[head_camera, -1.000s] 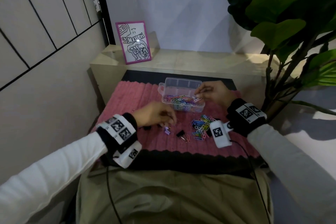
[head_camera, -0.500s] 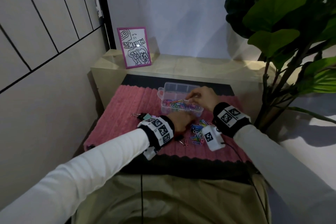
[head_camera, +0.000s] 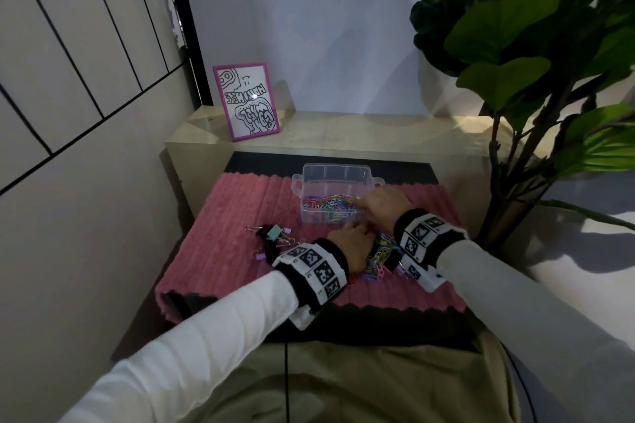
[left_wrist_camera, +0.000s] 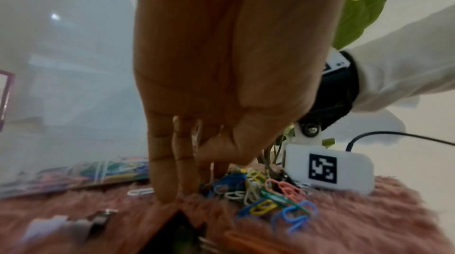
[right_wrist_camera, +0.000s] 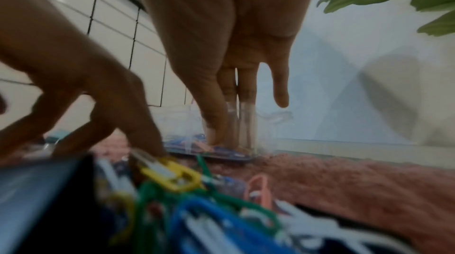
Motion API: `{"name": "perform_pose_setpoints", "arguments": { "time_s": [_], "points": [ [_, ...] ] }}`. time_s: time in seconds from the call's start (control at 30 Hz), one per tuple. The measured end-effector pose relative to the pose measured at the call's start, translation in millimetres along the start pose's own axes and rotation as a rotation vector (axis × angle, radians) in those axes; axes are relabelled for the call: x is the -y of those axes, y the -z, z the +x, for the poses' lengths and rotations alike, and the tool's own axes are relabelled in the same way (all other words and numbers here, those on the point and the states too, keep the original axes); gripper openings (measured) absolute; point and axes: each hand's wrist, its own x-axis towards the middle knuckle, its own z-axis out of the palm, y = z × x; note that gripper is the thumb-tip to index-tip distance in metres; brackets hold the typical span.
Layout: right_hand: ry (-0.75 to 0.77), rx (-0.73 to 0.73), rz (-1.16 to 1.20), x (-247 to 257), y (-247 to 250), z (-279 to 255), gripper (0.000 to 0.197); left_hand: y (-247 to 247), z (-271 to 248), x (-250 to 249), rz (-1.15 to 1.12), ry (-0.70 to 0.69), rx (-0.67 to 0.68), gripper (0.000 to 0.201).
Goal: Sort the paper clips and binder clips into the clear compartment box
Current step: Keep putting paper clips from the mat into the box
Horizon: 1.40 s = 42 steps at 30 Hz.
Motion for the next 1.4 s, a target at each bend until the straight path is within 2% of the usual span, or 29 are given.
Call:
{"name": "perform_pose_setpoints", "arguments": {
  "time_s": [0.13, 0.27, 0.37, 0.47, 0.63, 0.77, 0.83, 0.93, 0.97, 1.07, 1.17, 1.3, 1.4],
  "points": [
    [-0.032, -0.120, 0.062, -5, 4, -4, 0.031, -5, -7, -6, 0.012, 0.008, -0.001, 0.058],
    [-0.054, -0.173, 0.095, -8, 16, -7, 0.023, -20, -9, -8, 0.057, -0.008, 0.042, 0.062],
    [-0.067, -0.179, 0.090, -6, 21, -7, 0.020, -24, -8, -10, 0.019, 0.002, -0.018, 0.062],
    [-0.096, -0.164, 0.065, -2, 19, -8, 0.021, -10, 6, -4, -0.018, 0.034, -0.078, 0.052],
    [-0.110, -0.139, 0.053, -4, 18, -8, 0.025, -1, 20, -5, 0.193, 0.100, 0.124, 0.053],
    [-0.114, -0.108, 0.071, -6, 14, -11, 0.025, -6, -3, -15, 0.104, 0.028, 0.219, 0.033],
    [-0.120, -0.104, 0.079, -5, 13, -12, 0.027, 1, -17, -14, 0.039, -0.010, 0.184, 0.029],
    [-0.131, -0.100, 0.086, -1, 11, -13, 0.028, 17, -24, 12, -0.039, 0.062, 0.023, 0.032],
    [-0.134, -0.100, 0.084, -1, 10, -14, 0.027, 20, -24, 25, -0.039, 0.095, 0.006, 0.033],
    [-0.153, -0.116, 0.085, 0, 8, -15, 0.025, 24, -27, 58, 0.064, 0.209, 0.075, 0.033],
    [-0.162, -0.132, 0.093, 0, 8, -15, 0.027, 12, -24, 64, 0.129, 0.179, 0.171, 0.034],
    [-0.143, -0.102, 0.092, 4, -2, -11, 0.025, 0, -20, 50, 0.065, 0.155, 0.143, 0.031],
    [-0.134, -0.088, 0.104, 9, -8, -8, 0.024, -2, -19, 51, 0.000, 0.169, 0.019, 0.031]
  ]
}}
